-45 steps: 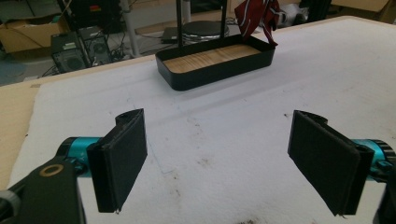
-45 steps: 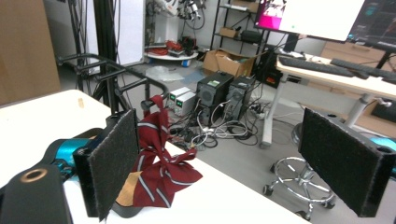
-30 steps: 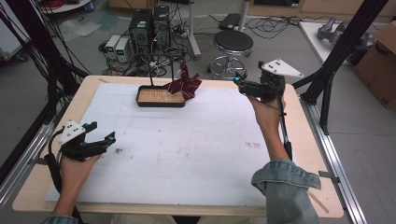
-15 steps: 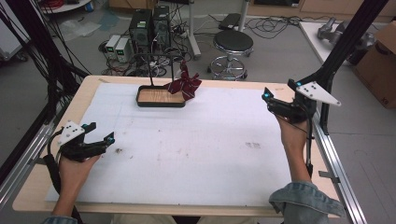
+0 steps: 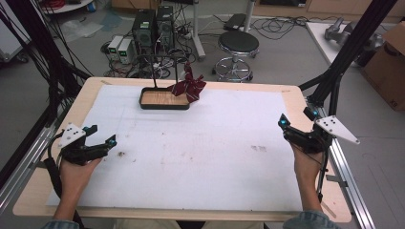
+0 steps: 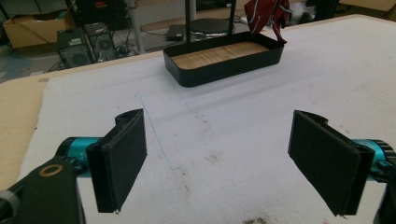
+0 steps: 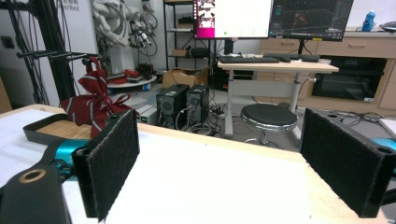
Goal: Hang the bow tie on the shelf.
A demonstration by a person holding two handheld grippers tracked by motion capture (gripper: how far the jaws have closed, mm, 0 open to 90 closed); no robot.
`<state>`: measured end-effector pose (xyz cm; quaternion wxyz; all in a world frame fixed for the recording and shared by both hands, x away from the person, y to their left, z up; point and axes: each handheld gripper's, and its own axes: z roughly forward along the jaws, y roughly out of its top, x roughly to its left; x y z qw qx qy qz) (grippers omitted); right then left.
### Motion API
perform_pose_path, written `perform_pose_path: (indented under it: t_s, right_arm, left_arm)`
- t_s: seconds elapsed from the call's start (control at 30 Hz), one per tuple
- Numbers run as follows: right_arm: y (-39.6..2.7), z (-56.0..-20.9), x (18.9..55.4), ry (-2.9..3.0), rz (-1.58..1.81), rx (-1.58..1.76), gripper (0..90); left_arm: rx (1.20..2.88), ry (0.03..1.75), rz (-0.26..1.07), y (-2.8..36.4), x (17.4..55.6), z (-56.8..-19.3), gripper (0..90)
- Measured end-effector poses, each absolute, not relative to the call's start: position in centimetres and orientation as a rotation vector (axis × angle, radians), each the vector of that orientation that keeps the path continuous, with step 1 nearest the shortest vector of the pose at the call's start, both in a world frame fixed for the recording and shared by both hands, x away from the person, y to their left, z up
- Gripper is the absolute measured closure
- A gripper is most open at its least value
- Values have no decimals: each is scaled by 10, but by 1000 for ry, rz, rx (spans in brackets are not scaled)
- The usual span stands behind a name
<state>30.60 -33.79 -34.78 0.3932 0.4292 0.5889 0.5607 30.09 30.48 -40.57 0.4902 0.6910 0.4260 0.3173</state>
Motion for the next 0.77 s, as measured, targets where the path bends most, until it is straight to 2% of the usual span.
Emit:
perform_pose_path:
  t_s: [0.43,0.77]
  right_arm:
    - [-334,-407,283,1528,1452,1190,114]
    - [-330,-418,277,1543,1460,1194,114]
  left_arm:
    - [1684,1052,777,306,302,-408,193]
    - [1702,1068,776,306,303,-411,193]
